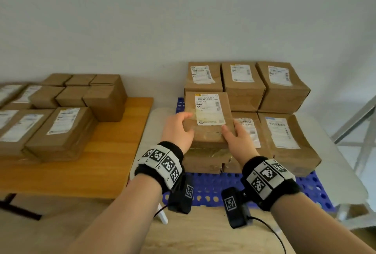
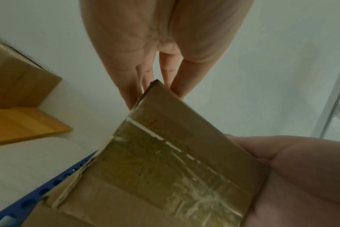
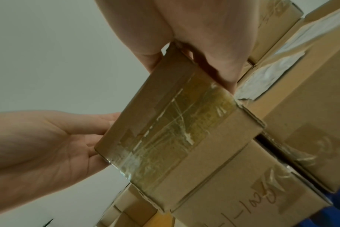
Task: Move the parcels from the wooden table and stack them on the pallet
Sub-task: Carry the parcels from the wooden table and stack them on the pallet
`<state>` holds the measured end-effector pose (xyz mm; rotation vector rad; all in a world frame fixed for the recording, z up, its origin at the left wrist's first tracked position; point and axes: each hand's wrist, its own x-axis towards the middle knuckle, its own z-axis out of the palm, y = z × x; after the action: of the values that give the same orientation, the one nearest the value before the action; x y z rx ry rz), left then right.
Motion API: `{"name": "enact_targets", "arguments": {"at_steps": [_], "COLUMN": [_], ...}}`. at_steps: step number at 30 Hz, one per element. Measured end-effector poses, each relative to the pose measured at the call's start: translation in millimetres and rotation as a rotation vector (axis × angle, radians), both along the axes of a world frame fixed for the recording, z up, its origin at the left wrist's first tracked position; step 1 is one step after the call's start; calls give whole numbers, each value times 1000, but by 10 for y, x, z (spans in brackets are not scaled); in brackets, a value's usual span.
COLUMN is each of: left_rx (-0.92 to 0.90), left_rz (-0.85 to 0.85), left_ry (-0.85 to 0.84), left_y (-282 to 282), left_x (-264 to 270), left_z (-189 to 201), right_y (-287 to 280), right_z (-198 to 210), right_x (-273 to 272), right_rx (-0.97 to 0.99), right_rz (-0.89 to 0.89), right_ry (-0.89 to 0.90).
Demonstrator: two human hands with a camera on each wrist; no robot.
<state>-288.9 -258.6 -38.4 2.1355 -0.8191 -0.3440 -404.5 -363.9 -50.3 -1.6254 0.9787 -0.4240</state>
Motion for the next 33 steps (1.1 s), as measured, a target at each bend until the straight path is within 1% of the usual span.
{"name": "enact_targets", "arguments": {"at_steps": [3,8,12,17,19,21,24,33], "left_rx": [9,44,124,161,156,129,85,27], "left_rz": [4,-44,-144,-166,-178,-181,-175,-145], "left_ry": [8,39,29,17,14,29,63,139], "left_y": [0,36,106,126,129,133,116,129], "left_x": [63,176,179,189,206,230,248,267], "left_z": [0,-54,-126,-197,-200,-202,-201,-189], "right_y": [-10,-40,-65,-23,4,21,1,24], "right_z": [-47,-120,-203,-265,-294,-306,-302,-334], "right_x": [81,148,149,168,179,203,227,254], "right_rx": [33,55,38,-4,23,65,85,131], "right_rz": [17,69,108,31,-11,-58,-108,-168], "right_ry": [-72,-91,-102,-149,-182,-211,-198,-236]}}
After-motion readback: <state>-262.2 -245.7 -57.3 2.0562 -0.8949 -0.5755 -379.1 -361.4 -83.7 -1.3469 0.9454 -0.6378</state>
